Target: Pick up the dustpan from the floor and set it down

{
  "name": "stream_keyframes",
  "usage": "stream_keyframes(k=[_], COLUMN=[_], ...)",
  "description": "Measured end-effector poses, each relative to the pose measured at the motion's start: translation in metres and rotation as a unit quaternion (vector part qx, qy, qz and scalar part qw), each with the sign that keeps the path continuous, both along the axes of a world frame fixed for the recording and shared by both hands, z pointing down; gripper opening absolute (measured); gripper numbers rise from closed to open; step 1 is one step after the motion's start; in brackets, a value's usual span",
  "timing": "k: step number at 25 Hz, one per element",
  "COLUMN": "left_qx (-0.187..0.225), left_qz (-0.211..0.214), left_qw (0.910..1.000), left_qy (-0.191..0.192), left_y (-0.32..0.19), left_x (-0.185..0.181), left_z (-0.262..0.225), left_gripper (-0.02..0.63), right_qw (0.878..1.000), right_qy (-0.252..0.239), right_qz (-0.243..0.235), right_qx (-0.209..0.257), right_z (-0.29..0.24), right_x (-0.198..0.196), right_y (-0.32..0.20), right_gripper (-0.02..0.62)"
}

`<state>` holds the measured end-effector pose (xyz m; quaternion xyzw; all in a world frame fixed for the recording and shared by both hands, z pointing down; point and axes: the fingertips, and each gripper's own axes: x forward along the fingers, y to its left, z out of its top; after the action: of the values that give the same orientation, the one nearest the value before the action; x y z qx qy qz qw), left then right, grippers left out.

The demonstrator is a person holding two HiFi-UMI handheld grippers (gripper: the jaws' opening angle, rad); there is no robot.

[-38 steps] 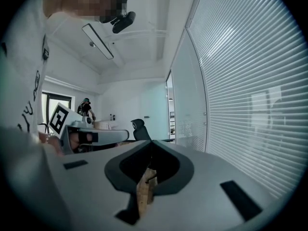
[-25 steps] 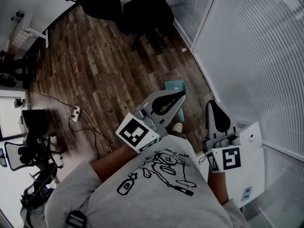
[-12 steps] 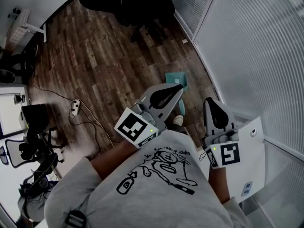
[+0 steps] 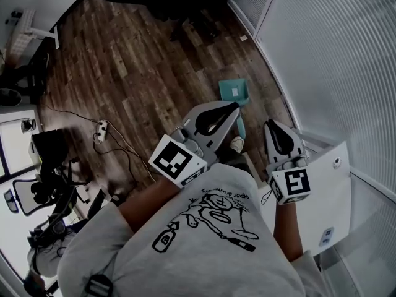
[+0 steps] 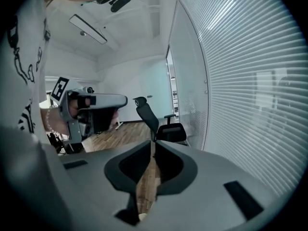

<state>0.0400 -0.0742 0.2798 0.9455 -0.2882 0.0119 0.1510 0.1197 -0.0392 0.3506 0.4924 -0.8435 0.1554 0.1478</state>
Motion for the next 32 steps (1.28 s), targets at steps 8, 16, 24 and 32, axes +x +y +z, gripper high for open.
stream_keyframes(k=[8,16,24,32], left_qx=[-0.006,-0.014,-0.018,-0.028], left_qz=[-0.005,-0.021,-0.024,-0.018], left_qw=[1.0,0.9997,0.9995,0.9994], left_qy=[-0.001,0.0,-0.003,-0.01], left_y=[0.002,0.0,0.008,0.015], left_x=[0.0,-0.002,-0.007,-0.011], left_z=[0.016,0.028,0.038,0.054], left_gripper=[0.002,0.002,0.002,0.002], right_qw=[0.996,0.981,0.966,0.954], right_qy=[0.004,0.014,0.019,0.016], right_qz=[-0.03,-0.078,-0.093,-0.083], right_qx=[-0.083,-0.178,-0.242,-0.289], right_z=[0.082,0.173,0.242,0.298], right_x=[-0.001,-0.011,-0.017,-0.014], right_y=[0.012,0.023,0.036,0.041], right_gripper=[0.011,0.11,0.145,0.164])
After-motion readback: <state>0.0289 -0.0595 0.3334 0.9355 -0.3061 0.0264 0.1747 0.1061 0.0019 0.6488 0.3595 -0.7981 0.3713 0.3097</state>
